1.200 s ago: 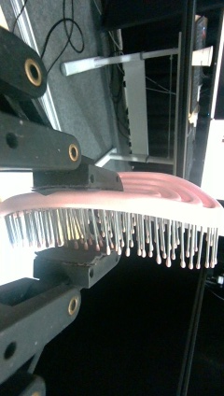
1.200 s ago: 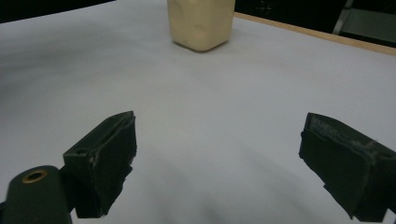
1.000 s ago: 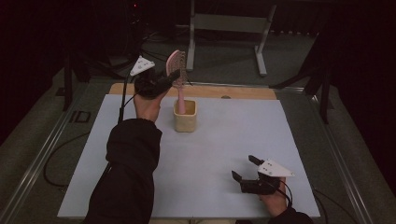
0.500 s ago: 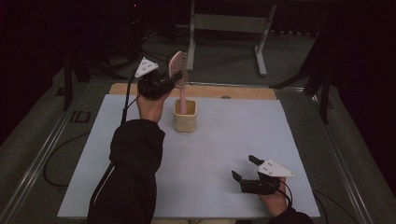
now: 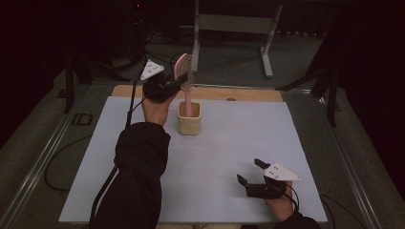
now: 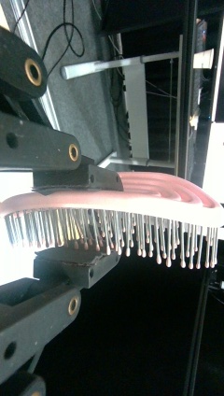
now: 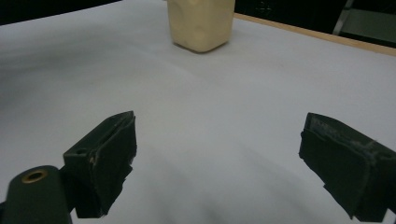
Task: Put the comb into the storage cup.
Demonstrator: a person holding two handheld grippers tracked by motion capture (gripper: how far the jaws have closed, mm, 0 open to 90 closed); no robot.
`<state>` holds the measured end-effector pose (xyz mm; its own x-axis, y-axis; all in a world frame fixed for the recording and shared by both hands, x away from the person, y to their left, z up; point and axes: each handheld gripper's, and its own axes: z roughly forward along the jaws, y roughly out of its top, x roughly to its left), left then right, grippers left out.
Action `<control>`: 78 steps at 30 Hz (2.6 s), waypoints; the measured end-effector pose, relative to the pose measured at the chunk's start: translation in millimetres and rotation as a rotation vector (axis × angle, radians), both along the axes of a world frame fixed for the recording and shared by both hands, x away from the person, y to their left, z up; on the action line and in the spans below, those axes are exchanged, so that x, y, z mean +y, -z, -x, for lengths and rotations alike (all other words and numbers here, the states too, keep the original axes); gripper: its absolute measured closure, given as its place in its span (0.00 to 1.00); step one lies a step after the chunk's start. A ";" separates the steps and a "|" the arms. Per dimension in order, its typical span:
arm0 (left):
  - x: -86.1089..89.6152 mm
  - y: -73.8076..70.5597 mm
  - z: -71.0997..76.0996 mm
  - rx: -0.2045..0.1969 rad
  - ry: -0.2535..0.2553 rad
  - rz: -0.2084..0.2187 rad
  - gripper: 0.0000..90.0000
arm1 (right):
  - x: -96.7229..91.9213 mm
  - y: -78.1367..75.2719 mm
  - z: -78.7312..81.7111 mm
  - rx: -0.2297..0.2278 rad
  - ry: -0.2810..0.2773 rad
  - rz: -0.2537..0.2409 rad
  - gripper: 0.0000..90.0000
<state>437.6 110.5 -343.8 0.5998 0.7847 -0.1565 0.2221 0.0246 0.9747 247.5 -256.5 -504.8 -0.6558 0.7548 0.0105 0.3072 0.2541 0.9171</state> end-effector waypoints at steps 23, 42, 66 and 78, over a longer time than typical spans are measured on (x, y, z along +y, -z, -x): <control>-7.6 8.0 -2.0 0.012 0.003 0.015 0.74 | 0.4 0.3 -0.3 -0.001 -0.003 0.000 0.12; -14.3 13.4 -2.5 0.019 0.014 0.024 0.74 | 0.1 0.1 -0.3 -0.002 -0.001 -0.003 0.12; -18.6 21.9 -2.7 0.032 0.018 0.022 0.74 | -0.2 -0.2 -0.2 -0.001 0.002 -0.002 0.12; -19.1 29.1 -2.6 0.044 0.015 0.030 0.74 | 0.1 0.1 -0.5 -0.001 0.004 0.003 0.13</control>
<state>440.2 91.4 -372.9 0.6034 0.7704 -0.2061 0.2652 0.0499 0.9629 248.0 -256.3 -504.9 -0.6530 0.7573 0.0077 0.3070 0.2554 0.9168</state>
